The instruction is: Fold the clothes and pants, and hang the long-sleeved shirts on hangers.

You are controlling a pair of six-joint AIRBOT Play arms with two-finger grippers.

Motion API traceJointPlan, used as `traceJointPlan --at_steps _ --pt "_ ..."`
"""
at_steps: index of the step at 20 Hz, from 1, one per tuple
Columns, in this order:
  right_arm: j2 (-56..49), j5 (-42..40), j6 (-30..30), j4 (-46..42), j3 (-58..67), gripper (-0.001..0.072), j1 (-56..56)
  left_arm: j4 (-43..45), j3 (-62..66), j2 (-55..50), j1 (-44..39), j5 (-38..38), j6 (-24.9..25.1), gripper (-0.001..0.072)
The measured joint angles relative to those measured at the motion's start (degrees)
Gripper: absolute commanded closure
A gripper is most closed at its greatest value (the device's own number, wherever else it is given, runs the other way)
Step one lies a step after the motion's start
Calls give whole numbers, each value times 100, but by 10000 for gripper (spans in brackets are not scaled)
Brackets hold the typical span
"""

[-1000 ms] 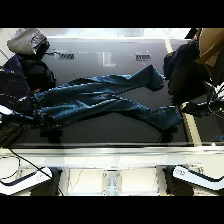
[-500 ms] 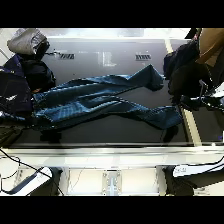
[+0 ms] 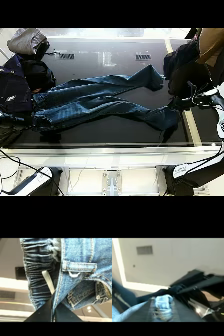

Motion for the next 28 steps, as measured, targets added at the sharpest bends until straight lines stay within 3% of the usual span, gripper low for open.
traceJointPlan --at_steps 8,16,19,24,28 --pt "319 1432 -273 136 662 682 52 295 0 0 0 -63 -55 683" --pt "743 1856 415 -391 3847 682 22 387 0 127 24 -87 -260 683" --pt "833 2264 573 -660 4439 682 -7 452 0 234 116 -109 -297 683" --pt "879 2498 664 -1316 3112 682 -22 527 0 372 328 -282 -317 683" --pt "890 1565 754 -1829 1298 681 -66 802 0 448 393 -555 -317 683"
